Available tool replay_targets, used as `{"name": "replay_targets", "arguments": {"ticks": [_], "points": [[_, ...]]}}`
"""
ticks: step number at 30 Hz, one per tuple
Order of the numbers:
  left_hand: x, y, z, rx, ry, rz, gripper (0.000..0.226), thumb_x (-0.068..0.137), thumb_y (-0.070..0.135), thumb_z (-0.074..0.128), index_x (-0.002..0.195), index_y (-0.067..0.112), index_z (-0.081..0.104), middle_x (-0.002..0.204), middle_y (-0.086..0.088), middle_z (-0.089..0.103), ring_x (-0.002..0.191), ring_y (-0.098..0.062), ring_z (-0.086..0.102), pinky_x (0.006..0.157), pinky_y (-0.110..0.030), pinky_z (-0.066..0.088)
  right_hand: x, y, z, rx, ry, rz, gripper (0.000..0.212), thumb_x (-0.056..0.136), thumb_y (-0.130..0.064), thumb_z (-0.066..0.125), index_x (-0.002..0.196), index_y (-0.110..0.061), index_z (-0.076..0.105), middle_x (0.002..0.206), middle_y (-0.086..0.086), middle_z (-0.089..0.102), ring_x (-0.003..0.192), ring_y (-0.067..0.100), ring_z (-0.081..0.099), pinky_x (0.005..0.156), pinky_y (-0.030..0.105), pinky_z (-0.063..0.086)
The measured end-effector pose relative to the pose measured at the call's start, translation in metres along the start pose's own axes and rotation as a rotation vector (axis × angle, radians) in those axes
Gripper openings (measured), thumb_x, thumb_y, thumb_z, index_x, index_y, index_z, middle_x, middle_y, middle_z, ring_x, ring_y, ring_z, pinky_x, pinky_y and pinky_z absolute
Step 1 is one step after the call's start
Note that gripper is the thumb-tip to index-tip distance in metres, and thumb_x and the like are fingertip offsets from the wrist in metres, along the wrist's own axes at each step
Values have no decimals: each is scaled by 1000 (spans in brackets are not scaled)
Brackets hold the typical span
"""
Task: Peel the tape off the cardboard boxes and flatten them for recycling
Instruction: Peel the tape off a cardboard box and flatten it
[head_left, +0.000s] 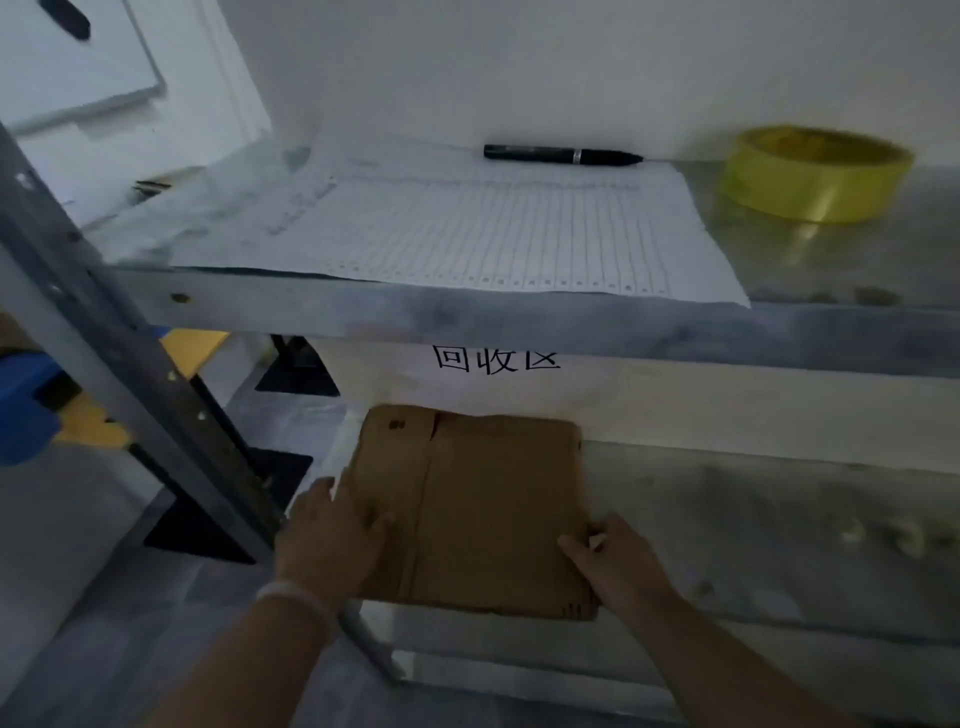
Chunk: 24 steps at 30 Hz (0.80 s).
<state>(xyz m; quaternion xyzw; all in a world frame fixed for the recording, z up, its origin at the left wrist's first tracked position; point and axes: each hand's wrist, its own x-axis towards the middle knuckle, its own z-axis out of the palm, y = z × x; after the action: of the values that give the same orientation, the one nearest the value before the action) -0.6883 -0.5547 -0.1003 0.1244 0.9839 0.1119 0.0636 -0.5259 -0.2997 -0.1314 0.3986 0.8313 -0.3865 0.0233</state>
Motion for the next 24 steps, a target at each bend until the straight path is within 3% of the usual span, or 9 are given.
{"name": "replay_targets", "arguments": {"ticks": [3, 5, 7, 11, 15, 20, 24], "points": [[2, 23, 3, -12, 46, 265, 66, 89, 54, 46, 143, 19, 36, 144, -7, 41, 127, -28, 42, 100, -41, 41, -15, 10, -10, -12, 98, -55, 59, 87, -56, 59, 136, -28, 45, 114, -5, 57, 99, 12, 57, 82, 26, 50], [0, 53, 5, -23, 34, 440, 71, 90, 58, 44, 149, 21, 28, 148, -5, 37, 132, -25, 38, 105, -40, 37, -30, 23, -23, -50, 148, -116, 65, 88, -59, 54, 145, -35, 34, 145, -5, 41, 127, 14, 45, 105, 33, 41], [-8, 88, 4, -38, 61, 601, 72, 90, 59, 44, 150, 21, 27, 149, -3, 38, 134, -23, 37, 109, -39, 34, -47, 33, -41, -223, 240, -167, 69, 90, -61, 48, 150, -34, 27, 157, -6, 25, 141, 15, 29, 116, 34, 27], [-41, 166, 1, -143, 117, 934, 59, 88, 43, 57, 139, 16, 47, 141, -7, 50, 127, -28, 48, 107, -44, 38, -78, 49, -88, -411, 531, -298, 68, 87, -54, 60, 144, -19, 45, 153, 8, 37, 142, 26, 33, 115, 42, 24], [-81, 250, -5, -186, 179, 1195, 53, 82, 40, 63, 130, 20, 57, 131, -2, 57, 120, -25, 54, 100, -43, 45, -113, 91, -149, -509, 594, -200, 74, 89, -66, 43, 151, -28, 29, 160, 0, 18, 149, 21, 14, 120, 36, 6], [-160, 362, -2, -234, 219, 1376, 59, 74, 43, 66, 129, 21, 59, 133, 0, 57, 120, -25, 55, 100, -44, 44, -165, 166, -231, -495, 786, -156, 71, 81, -51, 69, 140, -16, 50, 148, 11, 44, 137, 31, 41, 113, 49, 29], [-239, 450, 14, -265, 208, 1455, 59, 79, 49, 56, 132, 23, 56, 137, 0, 54, 125, -24, 51, 103, -47, 41, -212, 246, -297, -534, 767, -6, 78, 88, -67, 40, 152, -28, 23, 161, -1, 15, 149, 16, 8, 120, 32, -2]]}}
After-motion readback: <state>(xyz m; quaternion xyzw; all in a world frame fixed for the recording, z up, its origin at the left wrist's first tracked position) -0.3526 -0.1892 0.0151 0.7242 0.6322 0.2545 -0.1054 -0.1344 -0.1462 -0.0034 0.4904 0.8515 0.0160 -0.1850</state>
